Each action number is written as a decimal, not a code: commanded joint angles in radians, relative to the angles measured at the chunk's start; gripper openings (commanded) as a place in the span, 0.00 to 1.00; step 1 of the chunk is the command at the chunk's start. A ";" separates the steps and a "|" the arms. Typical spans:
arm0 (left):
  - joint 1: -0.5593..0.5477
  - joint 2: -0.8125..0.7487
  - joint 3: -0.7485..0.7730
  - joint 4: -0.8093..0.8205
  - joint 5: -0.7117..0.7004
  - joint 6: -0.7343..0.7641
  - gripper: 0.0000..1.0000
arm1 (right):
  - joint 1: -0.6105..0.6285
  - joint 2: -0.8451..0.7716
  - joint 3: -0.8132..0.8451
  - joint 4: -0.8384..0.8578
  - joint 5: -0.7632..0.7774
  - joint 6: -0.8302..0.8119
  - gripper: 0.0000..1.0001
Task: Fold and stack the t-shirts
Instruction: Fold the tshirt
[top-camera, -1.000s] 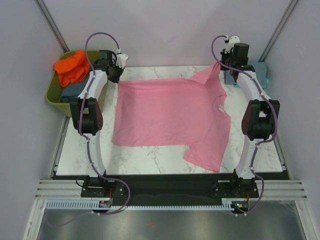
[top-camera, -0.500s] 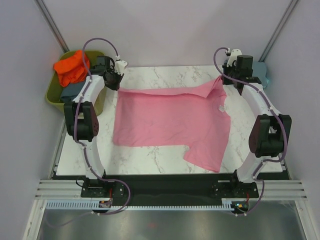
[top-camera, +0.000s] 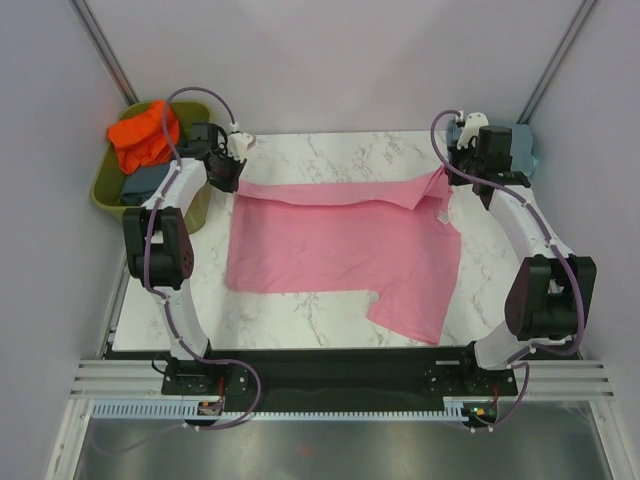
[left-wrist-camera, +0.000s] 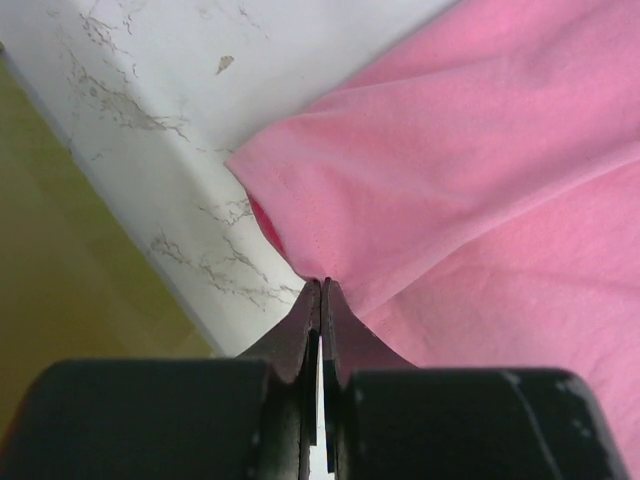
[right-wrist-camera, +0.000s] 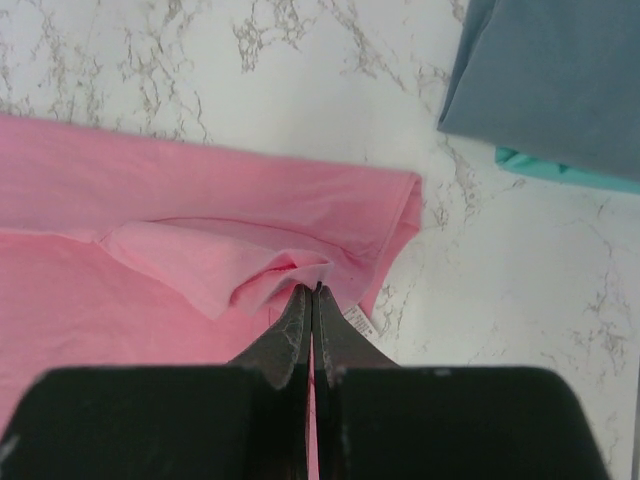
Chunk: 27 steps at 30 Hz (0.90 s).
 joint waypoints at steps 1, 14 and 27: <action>0.006 -0.056 -0.019 0.031 0.031 -0.036 0.02 | -0.001 -0.037 -0.038 0.004 -0.021 -0.003 0.00; 0.015 -0.092 -0.040 -0.090 0.063 -0.137 0.99 | -0.001 -0.058 -0.003 -0.028 -0.015 -0.018 0.49; -0.060 -0.106 -0.003 -0.158 0.124 -0.283 1.00 | 0.047 -0.086 -0.089 -0.240 -0.200 -0.153 0.42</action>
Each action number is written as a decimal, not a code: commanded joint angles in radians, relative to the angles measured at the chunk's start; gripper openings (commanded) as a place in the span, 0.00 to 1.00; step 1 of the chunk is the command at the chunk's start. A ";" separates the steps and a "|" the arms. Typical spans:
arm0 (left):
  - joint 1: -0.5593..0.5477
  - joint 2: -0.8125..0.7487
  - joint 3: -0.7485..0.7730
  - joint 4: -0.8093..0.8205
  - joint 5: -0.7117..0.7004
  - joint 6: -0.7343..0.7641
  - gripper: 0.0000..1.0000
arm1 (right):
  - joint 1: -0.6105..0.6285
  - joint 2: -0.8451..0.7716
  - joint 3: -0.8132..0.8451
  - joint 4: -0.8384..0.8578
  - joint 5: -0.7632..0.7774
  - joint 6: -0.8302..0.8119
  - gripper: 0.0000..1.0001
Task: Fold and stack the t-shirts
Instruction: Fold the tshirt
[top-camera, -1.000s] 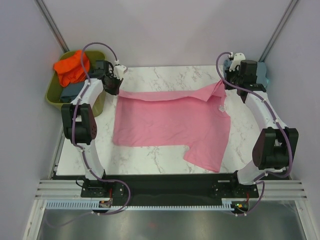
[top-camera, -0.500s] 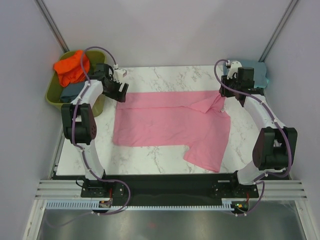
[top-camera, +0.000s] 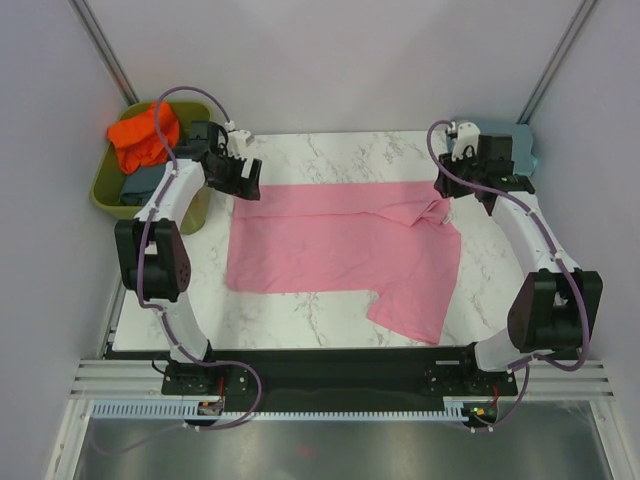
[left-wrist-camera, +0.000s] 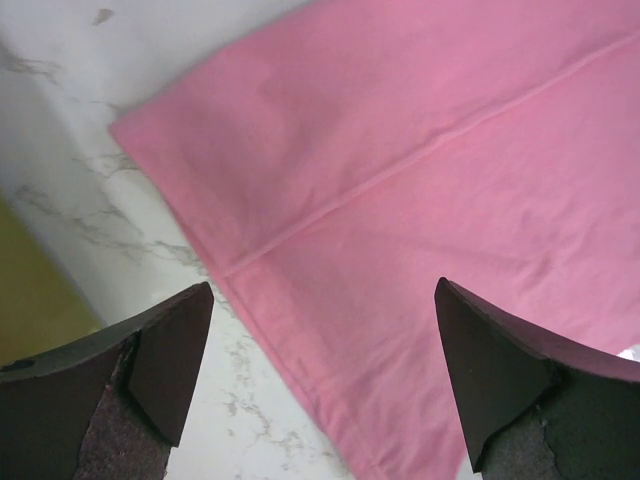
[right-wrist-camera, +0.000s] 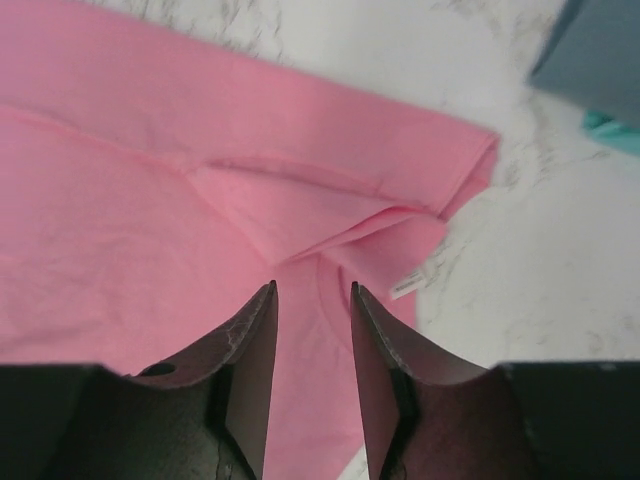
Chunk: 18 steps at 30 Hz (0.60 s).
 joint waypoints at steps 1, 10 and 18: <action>-0.033 0.011 0.031 -0.045 0.088 -0.121 0.99 | 0.044 -0.006 -0.071 -0.124 -0.136 -0.085 0.43; -0.090 0.023 -0.015 -0.104 0.226 -0.086 0.99 | 0.052 0.172 -0.019 -0.190 -0.239 -0.111 0.41; -0.104 0.031 -0.115 -0.122 0.266 -0.051 0.98 | 0.052 0.257 -0.023 -0.153 -0.234 -0.108 0.41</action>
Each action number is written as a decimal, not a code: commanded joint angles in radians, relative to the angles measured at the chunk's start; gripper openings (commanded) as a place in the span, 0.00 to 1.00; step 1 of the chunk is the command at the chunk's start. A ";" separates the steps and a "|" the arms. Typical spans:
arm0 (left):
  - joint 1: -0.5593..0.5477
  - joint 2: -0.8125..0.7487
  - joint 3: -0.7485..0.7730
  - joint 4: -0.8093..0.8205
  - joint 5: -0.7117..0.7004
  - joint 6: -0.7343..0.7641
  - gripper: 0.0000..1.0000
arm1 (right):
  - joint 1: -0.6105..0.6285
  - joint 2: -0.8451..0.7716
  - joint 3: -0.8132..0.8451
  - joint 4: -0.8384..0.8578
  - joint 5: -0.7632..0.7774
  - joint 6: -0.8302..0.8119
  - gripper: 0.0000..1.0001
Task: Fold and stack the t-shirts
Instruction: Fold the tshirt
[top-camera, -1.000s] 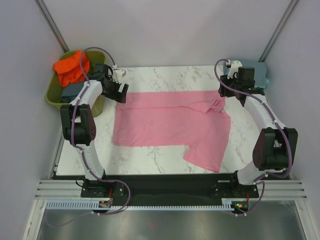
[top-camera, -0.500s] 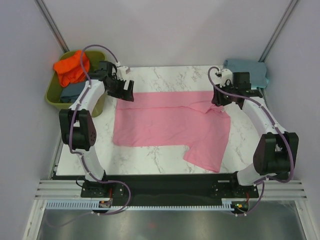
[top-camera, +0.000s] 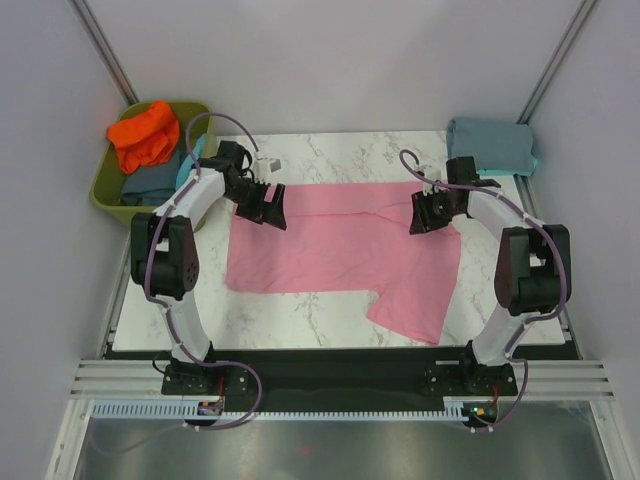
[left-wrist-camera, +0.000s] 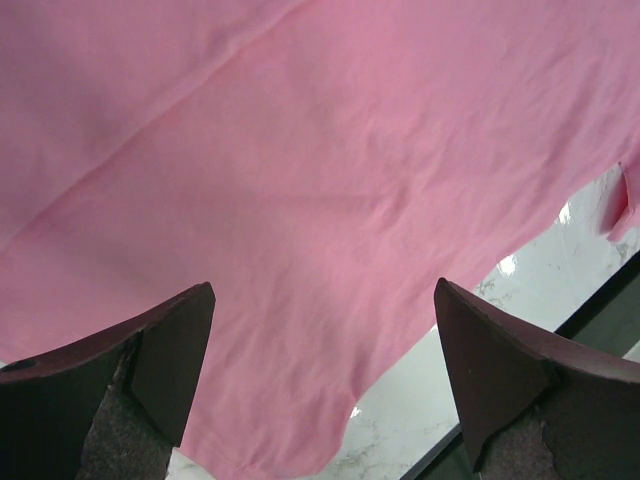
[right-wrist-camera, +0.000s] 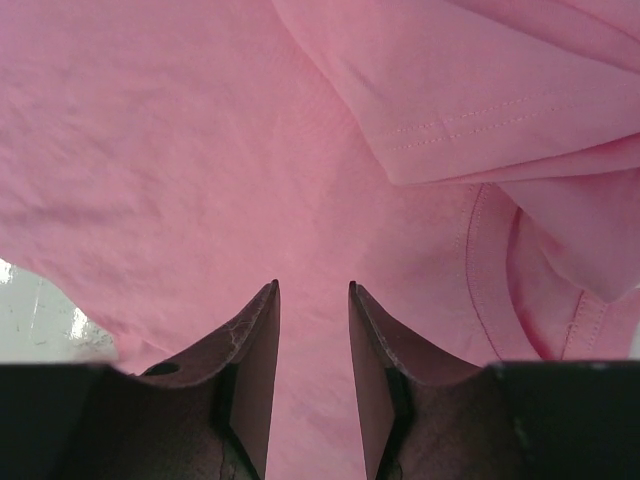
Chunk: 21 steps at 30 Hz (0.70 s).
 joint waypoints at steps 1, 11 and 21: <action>0.000 0.009 -0.036 -0.009 0.057 0.020 0.98 | -0.002 0.027 0.034 0.048 -0.023 -0.014 0.41; -0.005 0.013 -0.101 0.000 0.049 0.037 0.98 | -0.003 0.162 0.106 0.136 0.016 0.016 0.41; -0.005 0.023 -0.102 0.000 0.032 0.041 0.98 | -0.002 0.226 0.157 0.162 0.023 0.030 0.38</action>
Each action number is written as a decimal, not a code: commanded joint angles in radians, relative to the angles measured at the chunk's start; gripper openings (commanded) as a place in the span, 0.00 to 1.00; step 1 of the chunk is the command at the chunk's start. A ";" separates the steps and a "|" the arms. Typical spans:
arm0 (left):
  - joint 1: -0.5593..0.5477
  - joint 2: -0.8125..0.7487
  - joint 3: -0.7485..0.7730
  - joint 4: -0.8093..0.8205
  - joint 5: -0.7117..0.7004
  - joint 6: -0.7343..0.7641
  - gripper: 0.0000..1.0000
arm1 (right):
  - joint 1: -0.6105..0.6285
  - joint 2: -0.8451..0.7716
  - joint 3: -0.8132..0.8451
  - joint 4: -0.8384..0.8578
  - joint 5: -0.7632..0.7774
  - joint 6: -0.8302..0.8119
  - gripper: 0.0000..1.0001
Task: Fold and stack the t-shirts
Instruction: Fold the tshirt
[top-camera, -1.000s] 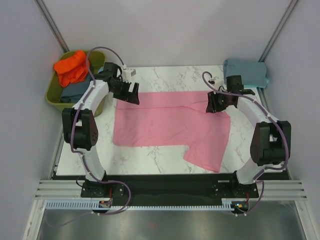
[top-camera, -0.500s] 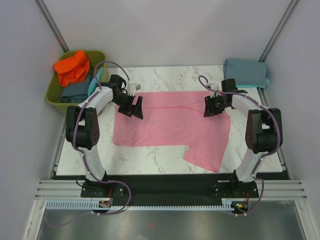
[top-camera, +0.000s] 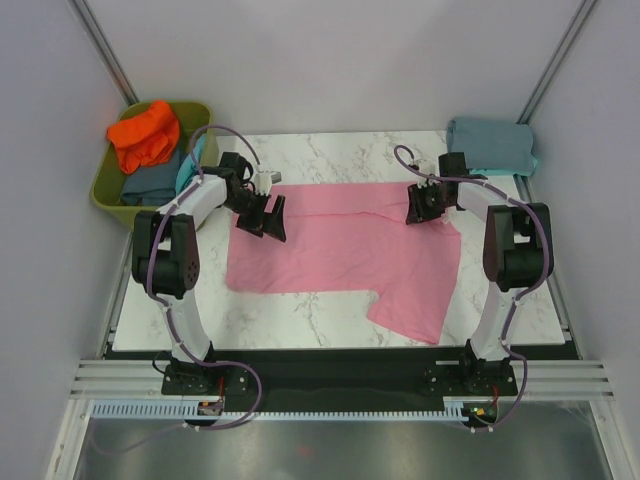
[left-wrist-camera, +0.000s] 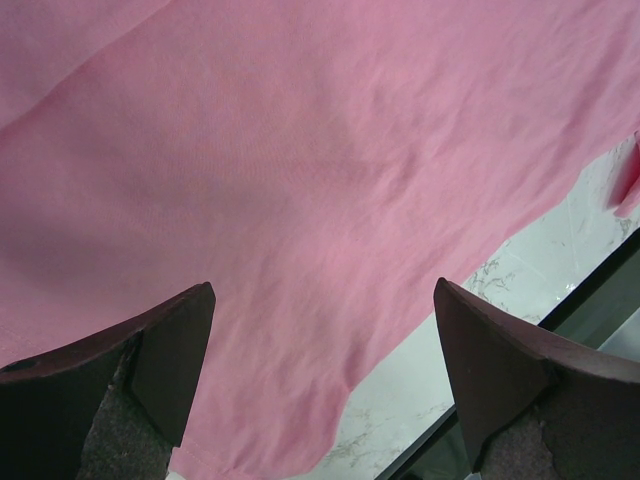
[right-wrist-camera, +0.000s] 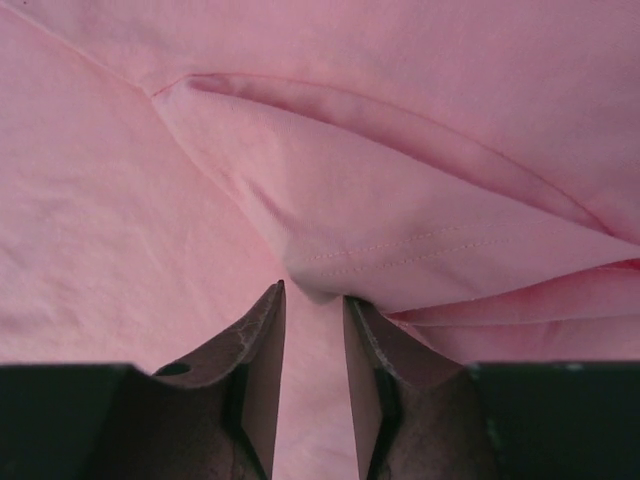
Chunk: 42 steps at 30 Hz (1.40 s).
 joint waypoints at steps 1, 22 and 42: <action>-0.005 0.005 -0.002 0.001 0.008 0.034 0.98 | -0.003 0.011 0.039 0.033 -0.014 0.006 0.35; -0.006 0.008 0.030 0.011 0.011 0.038 0.97 | 0.012 -0.140 0.017 -0.088 -0.155 0.094 0.00; -0.005 -0.053 0.068 0.006 -0.064 0.042 0.99 | 0.059 -0.270 0.019 -0.079 -0.210 0.196 0.38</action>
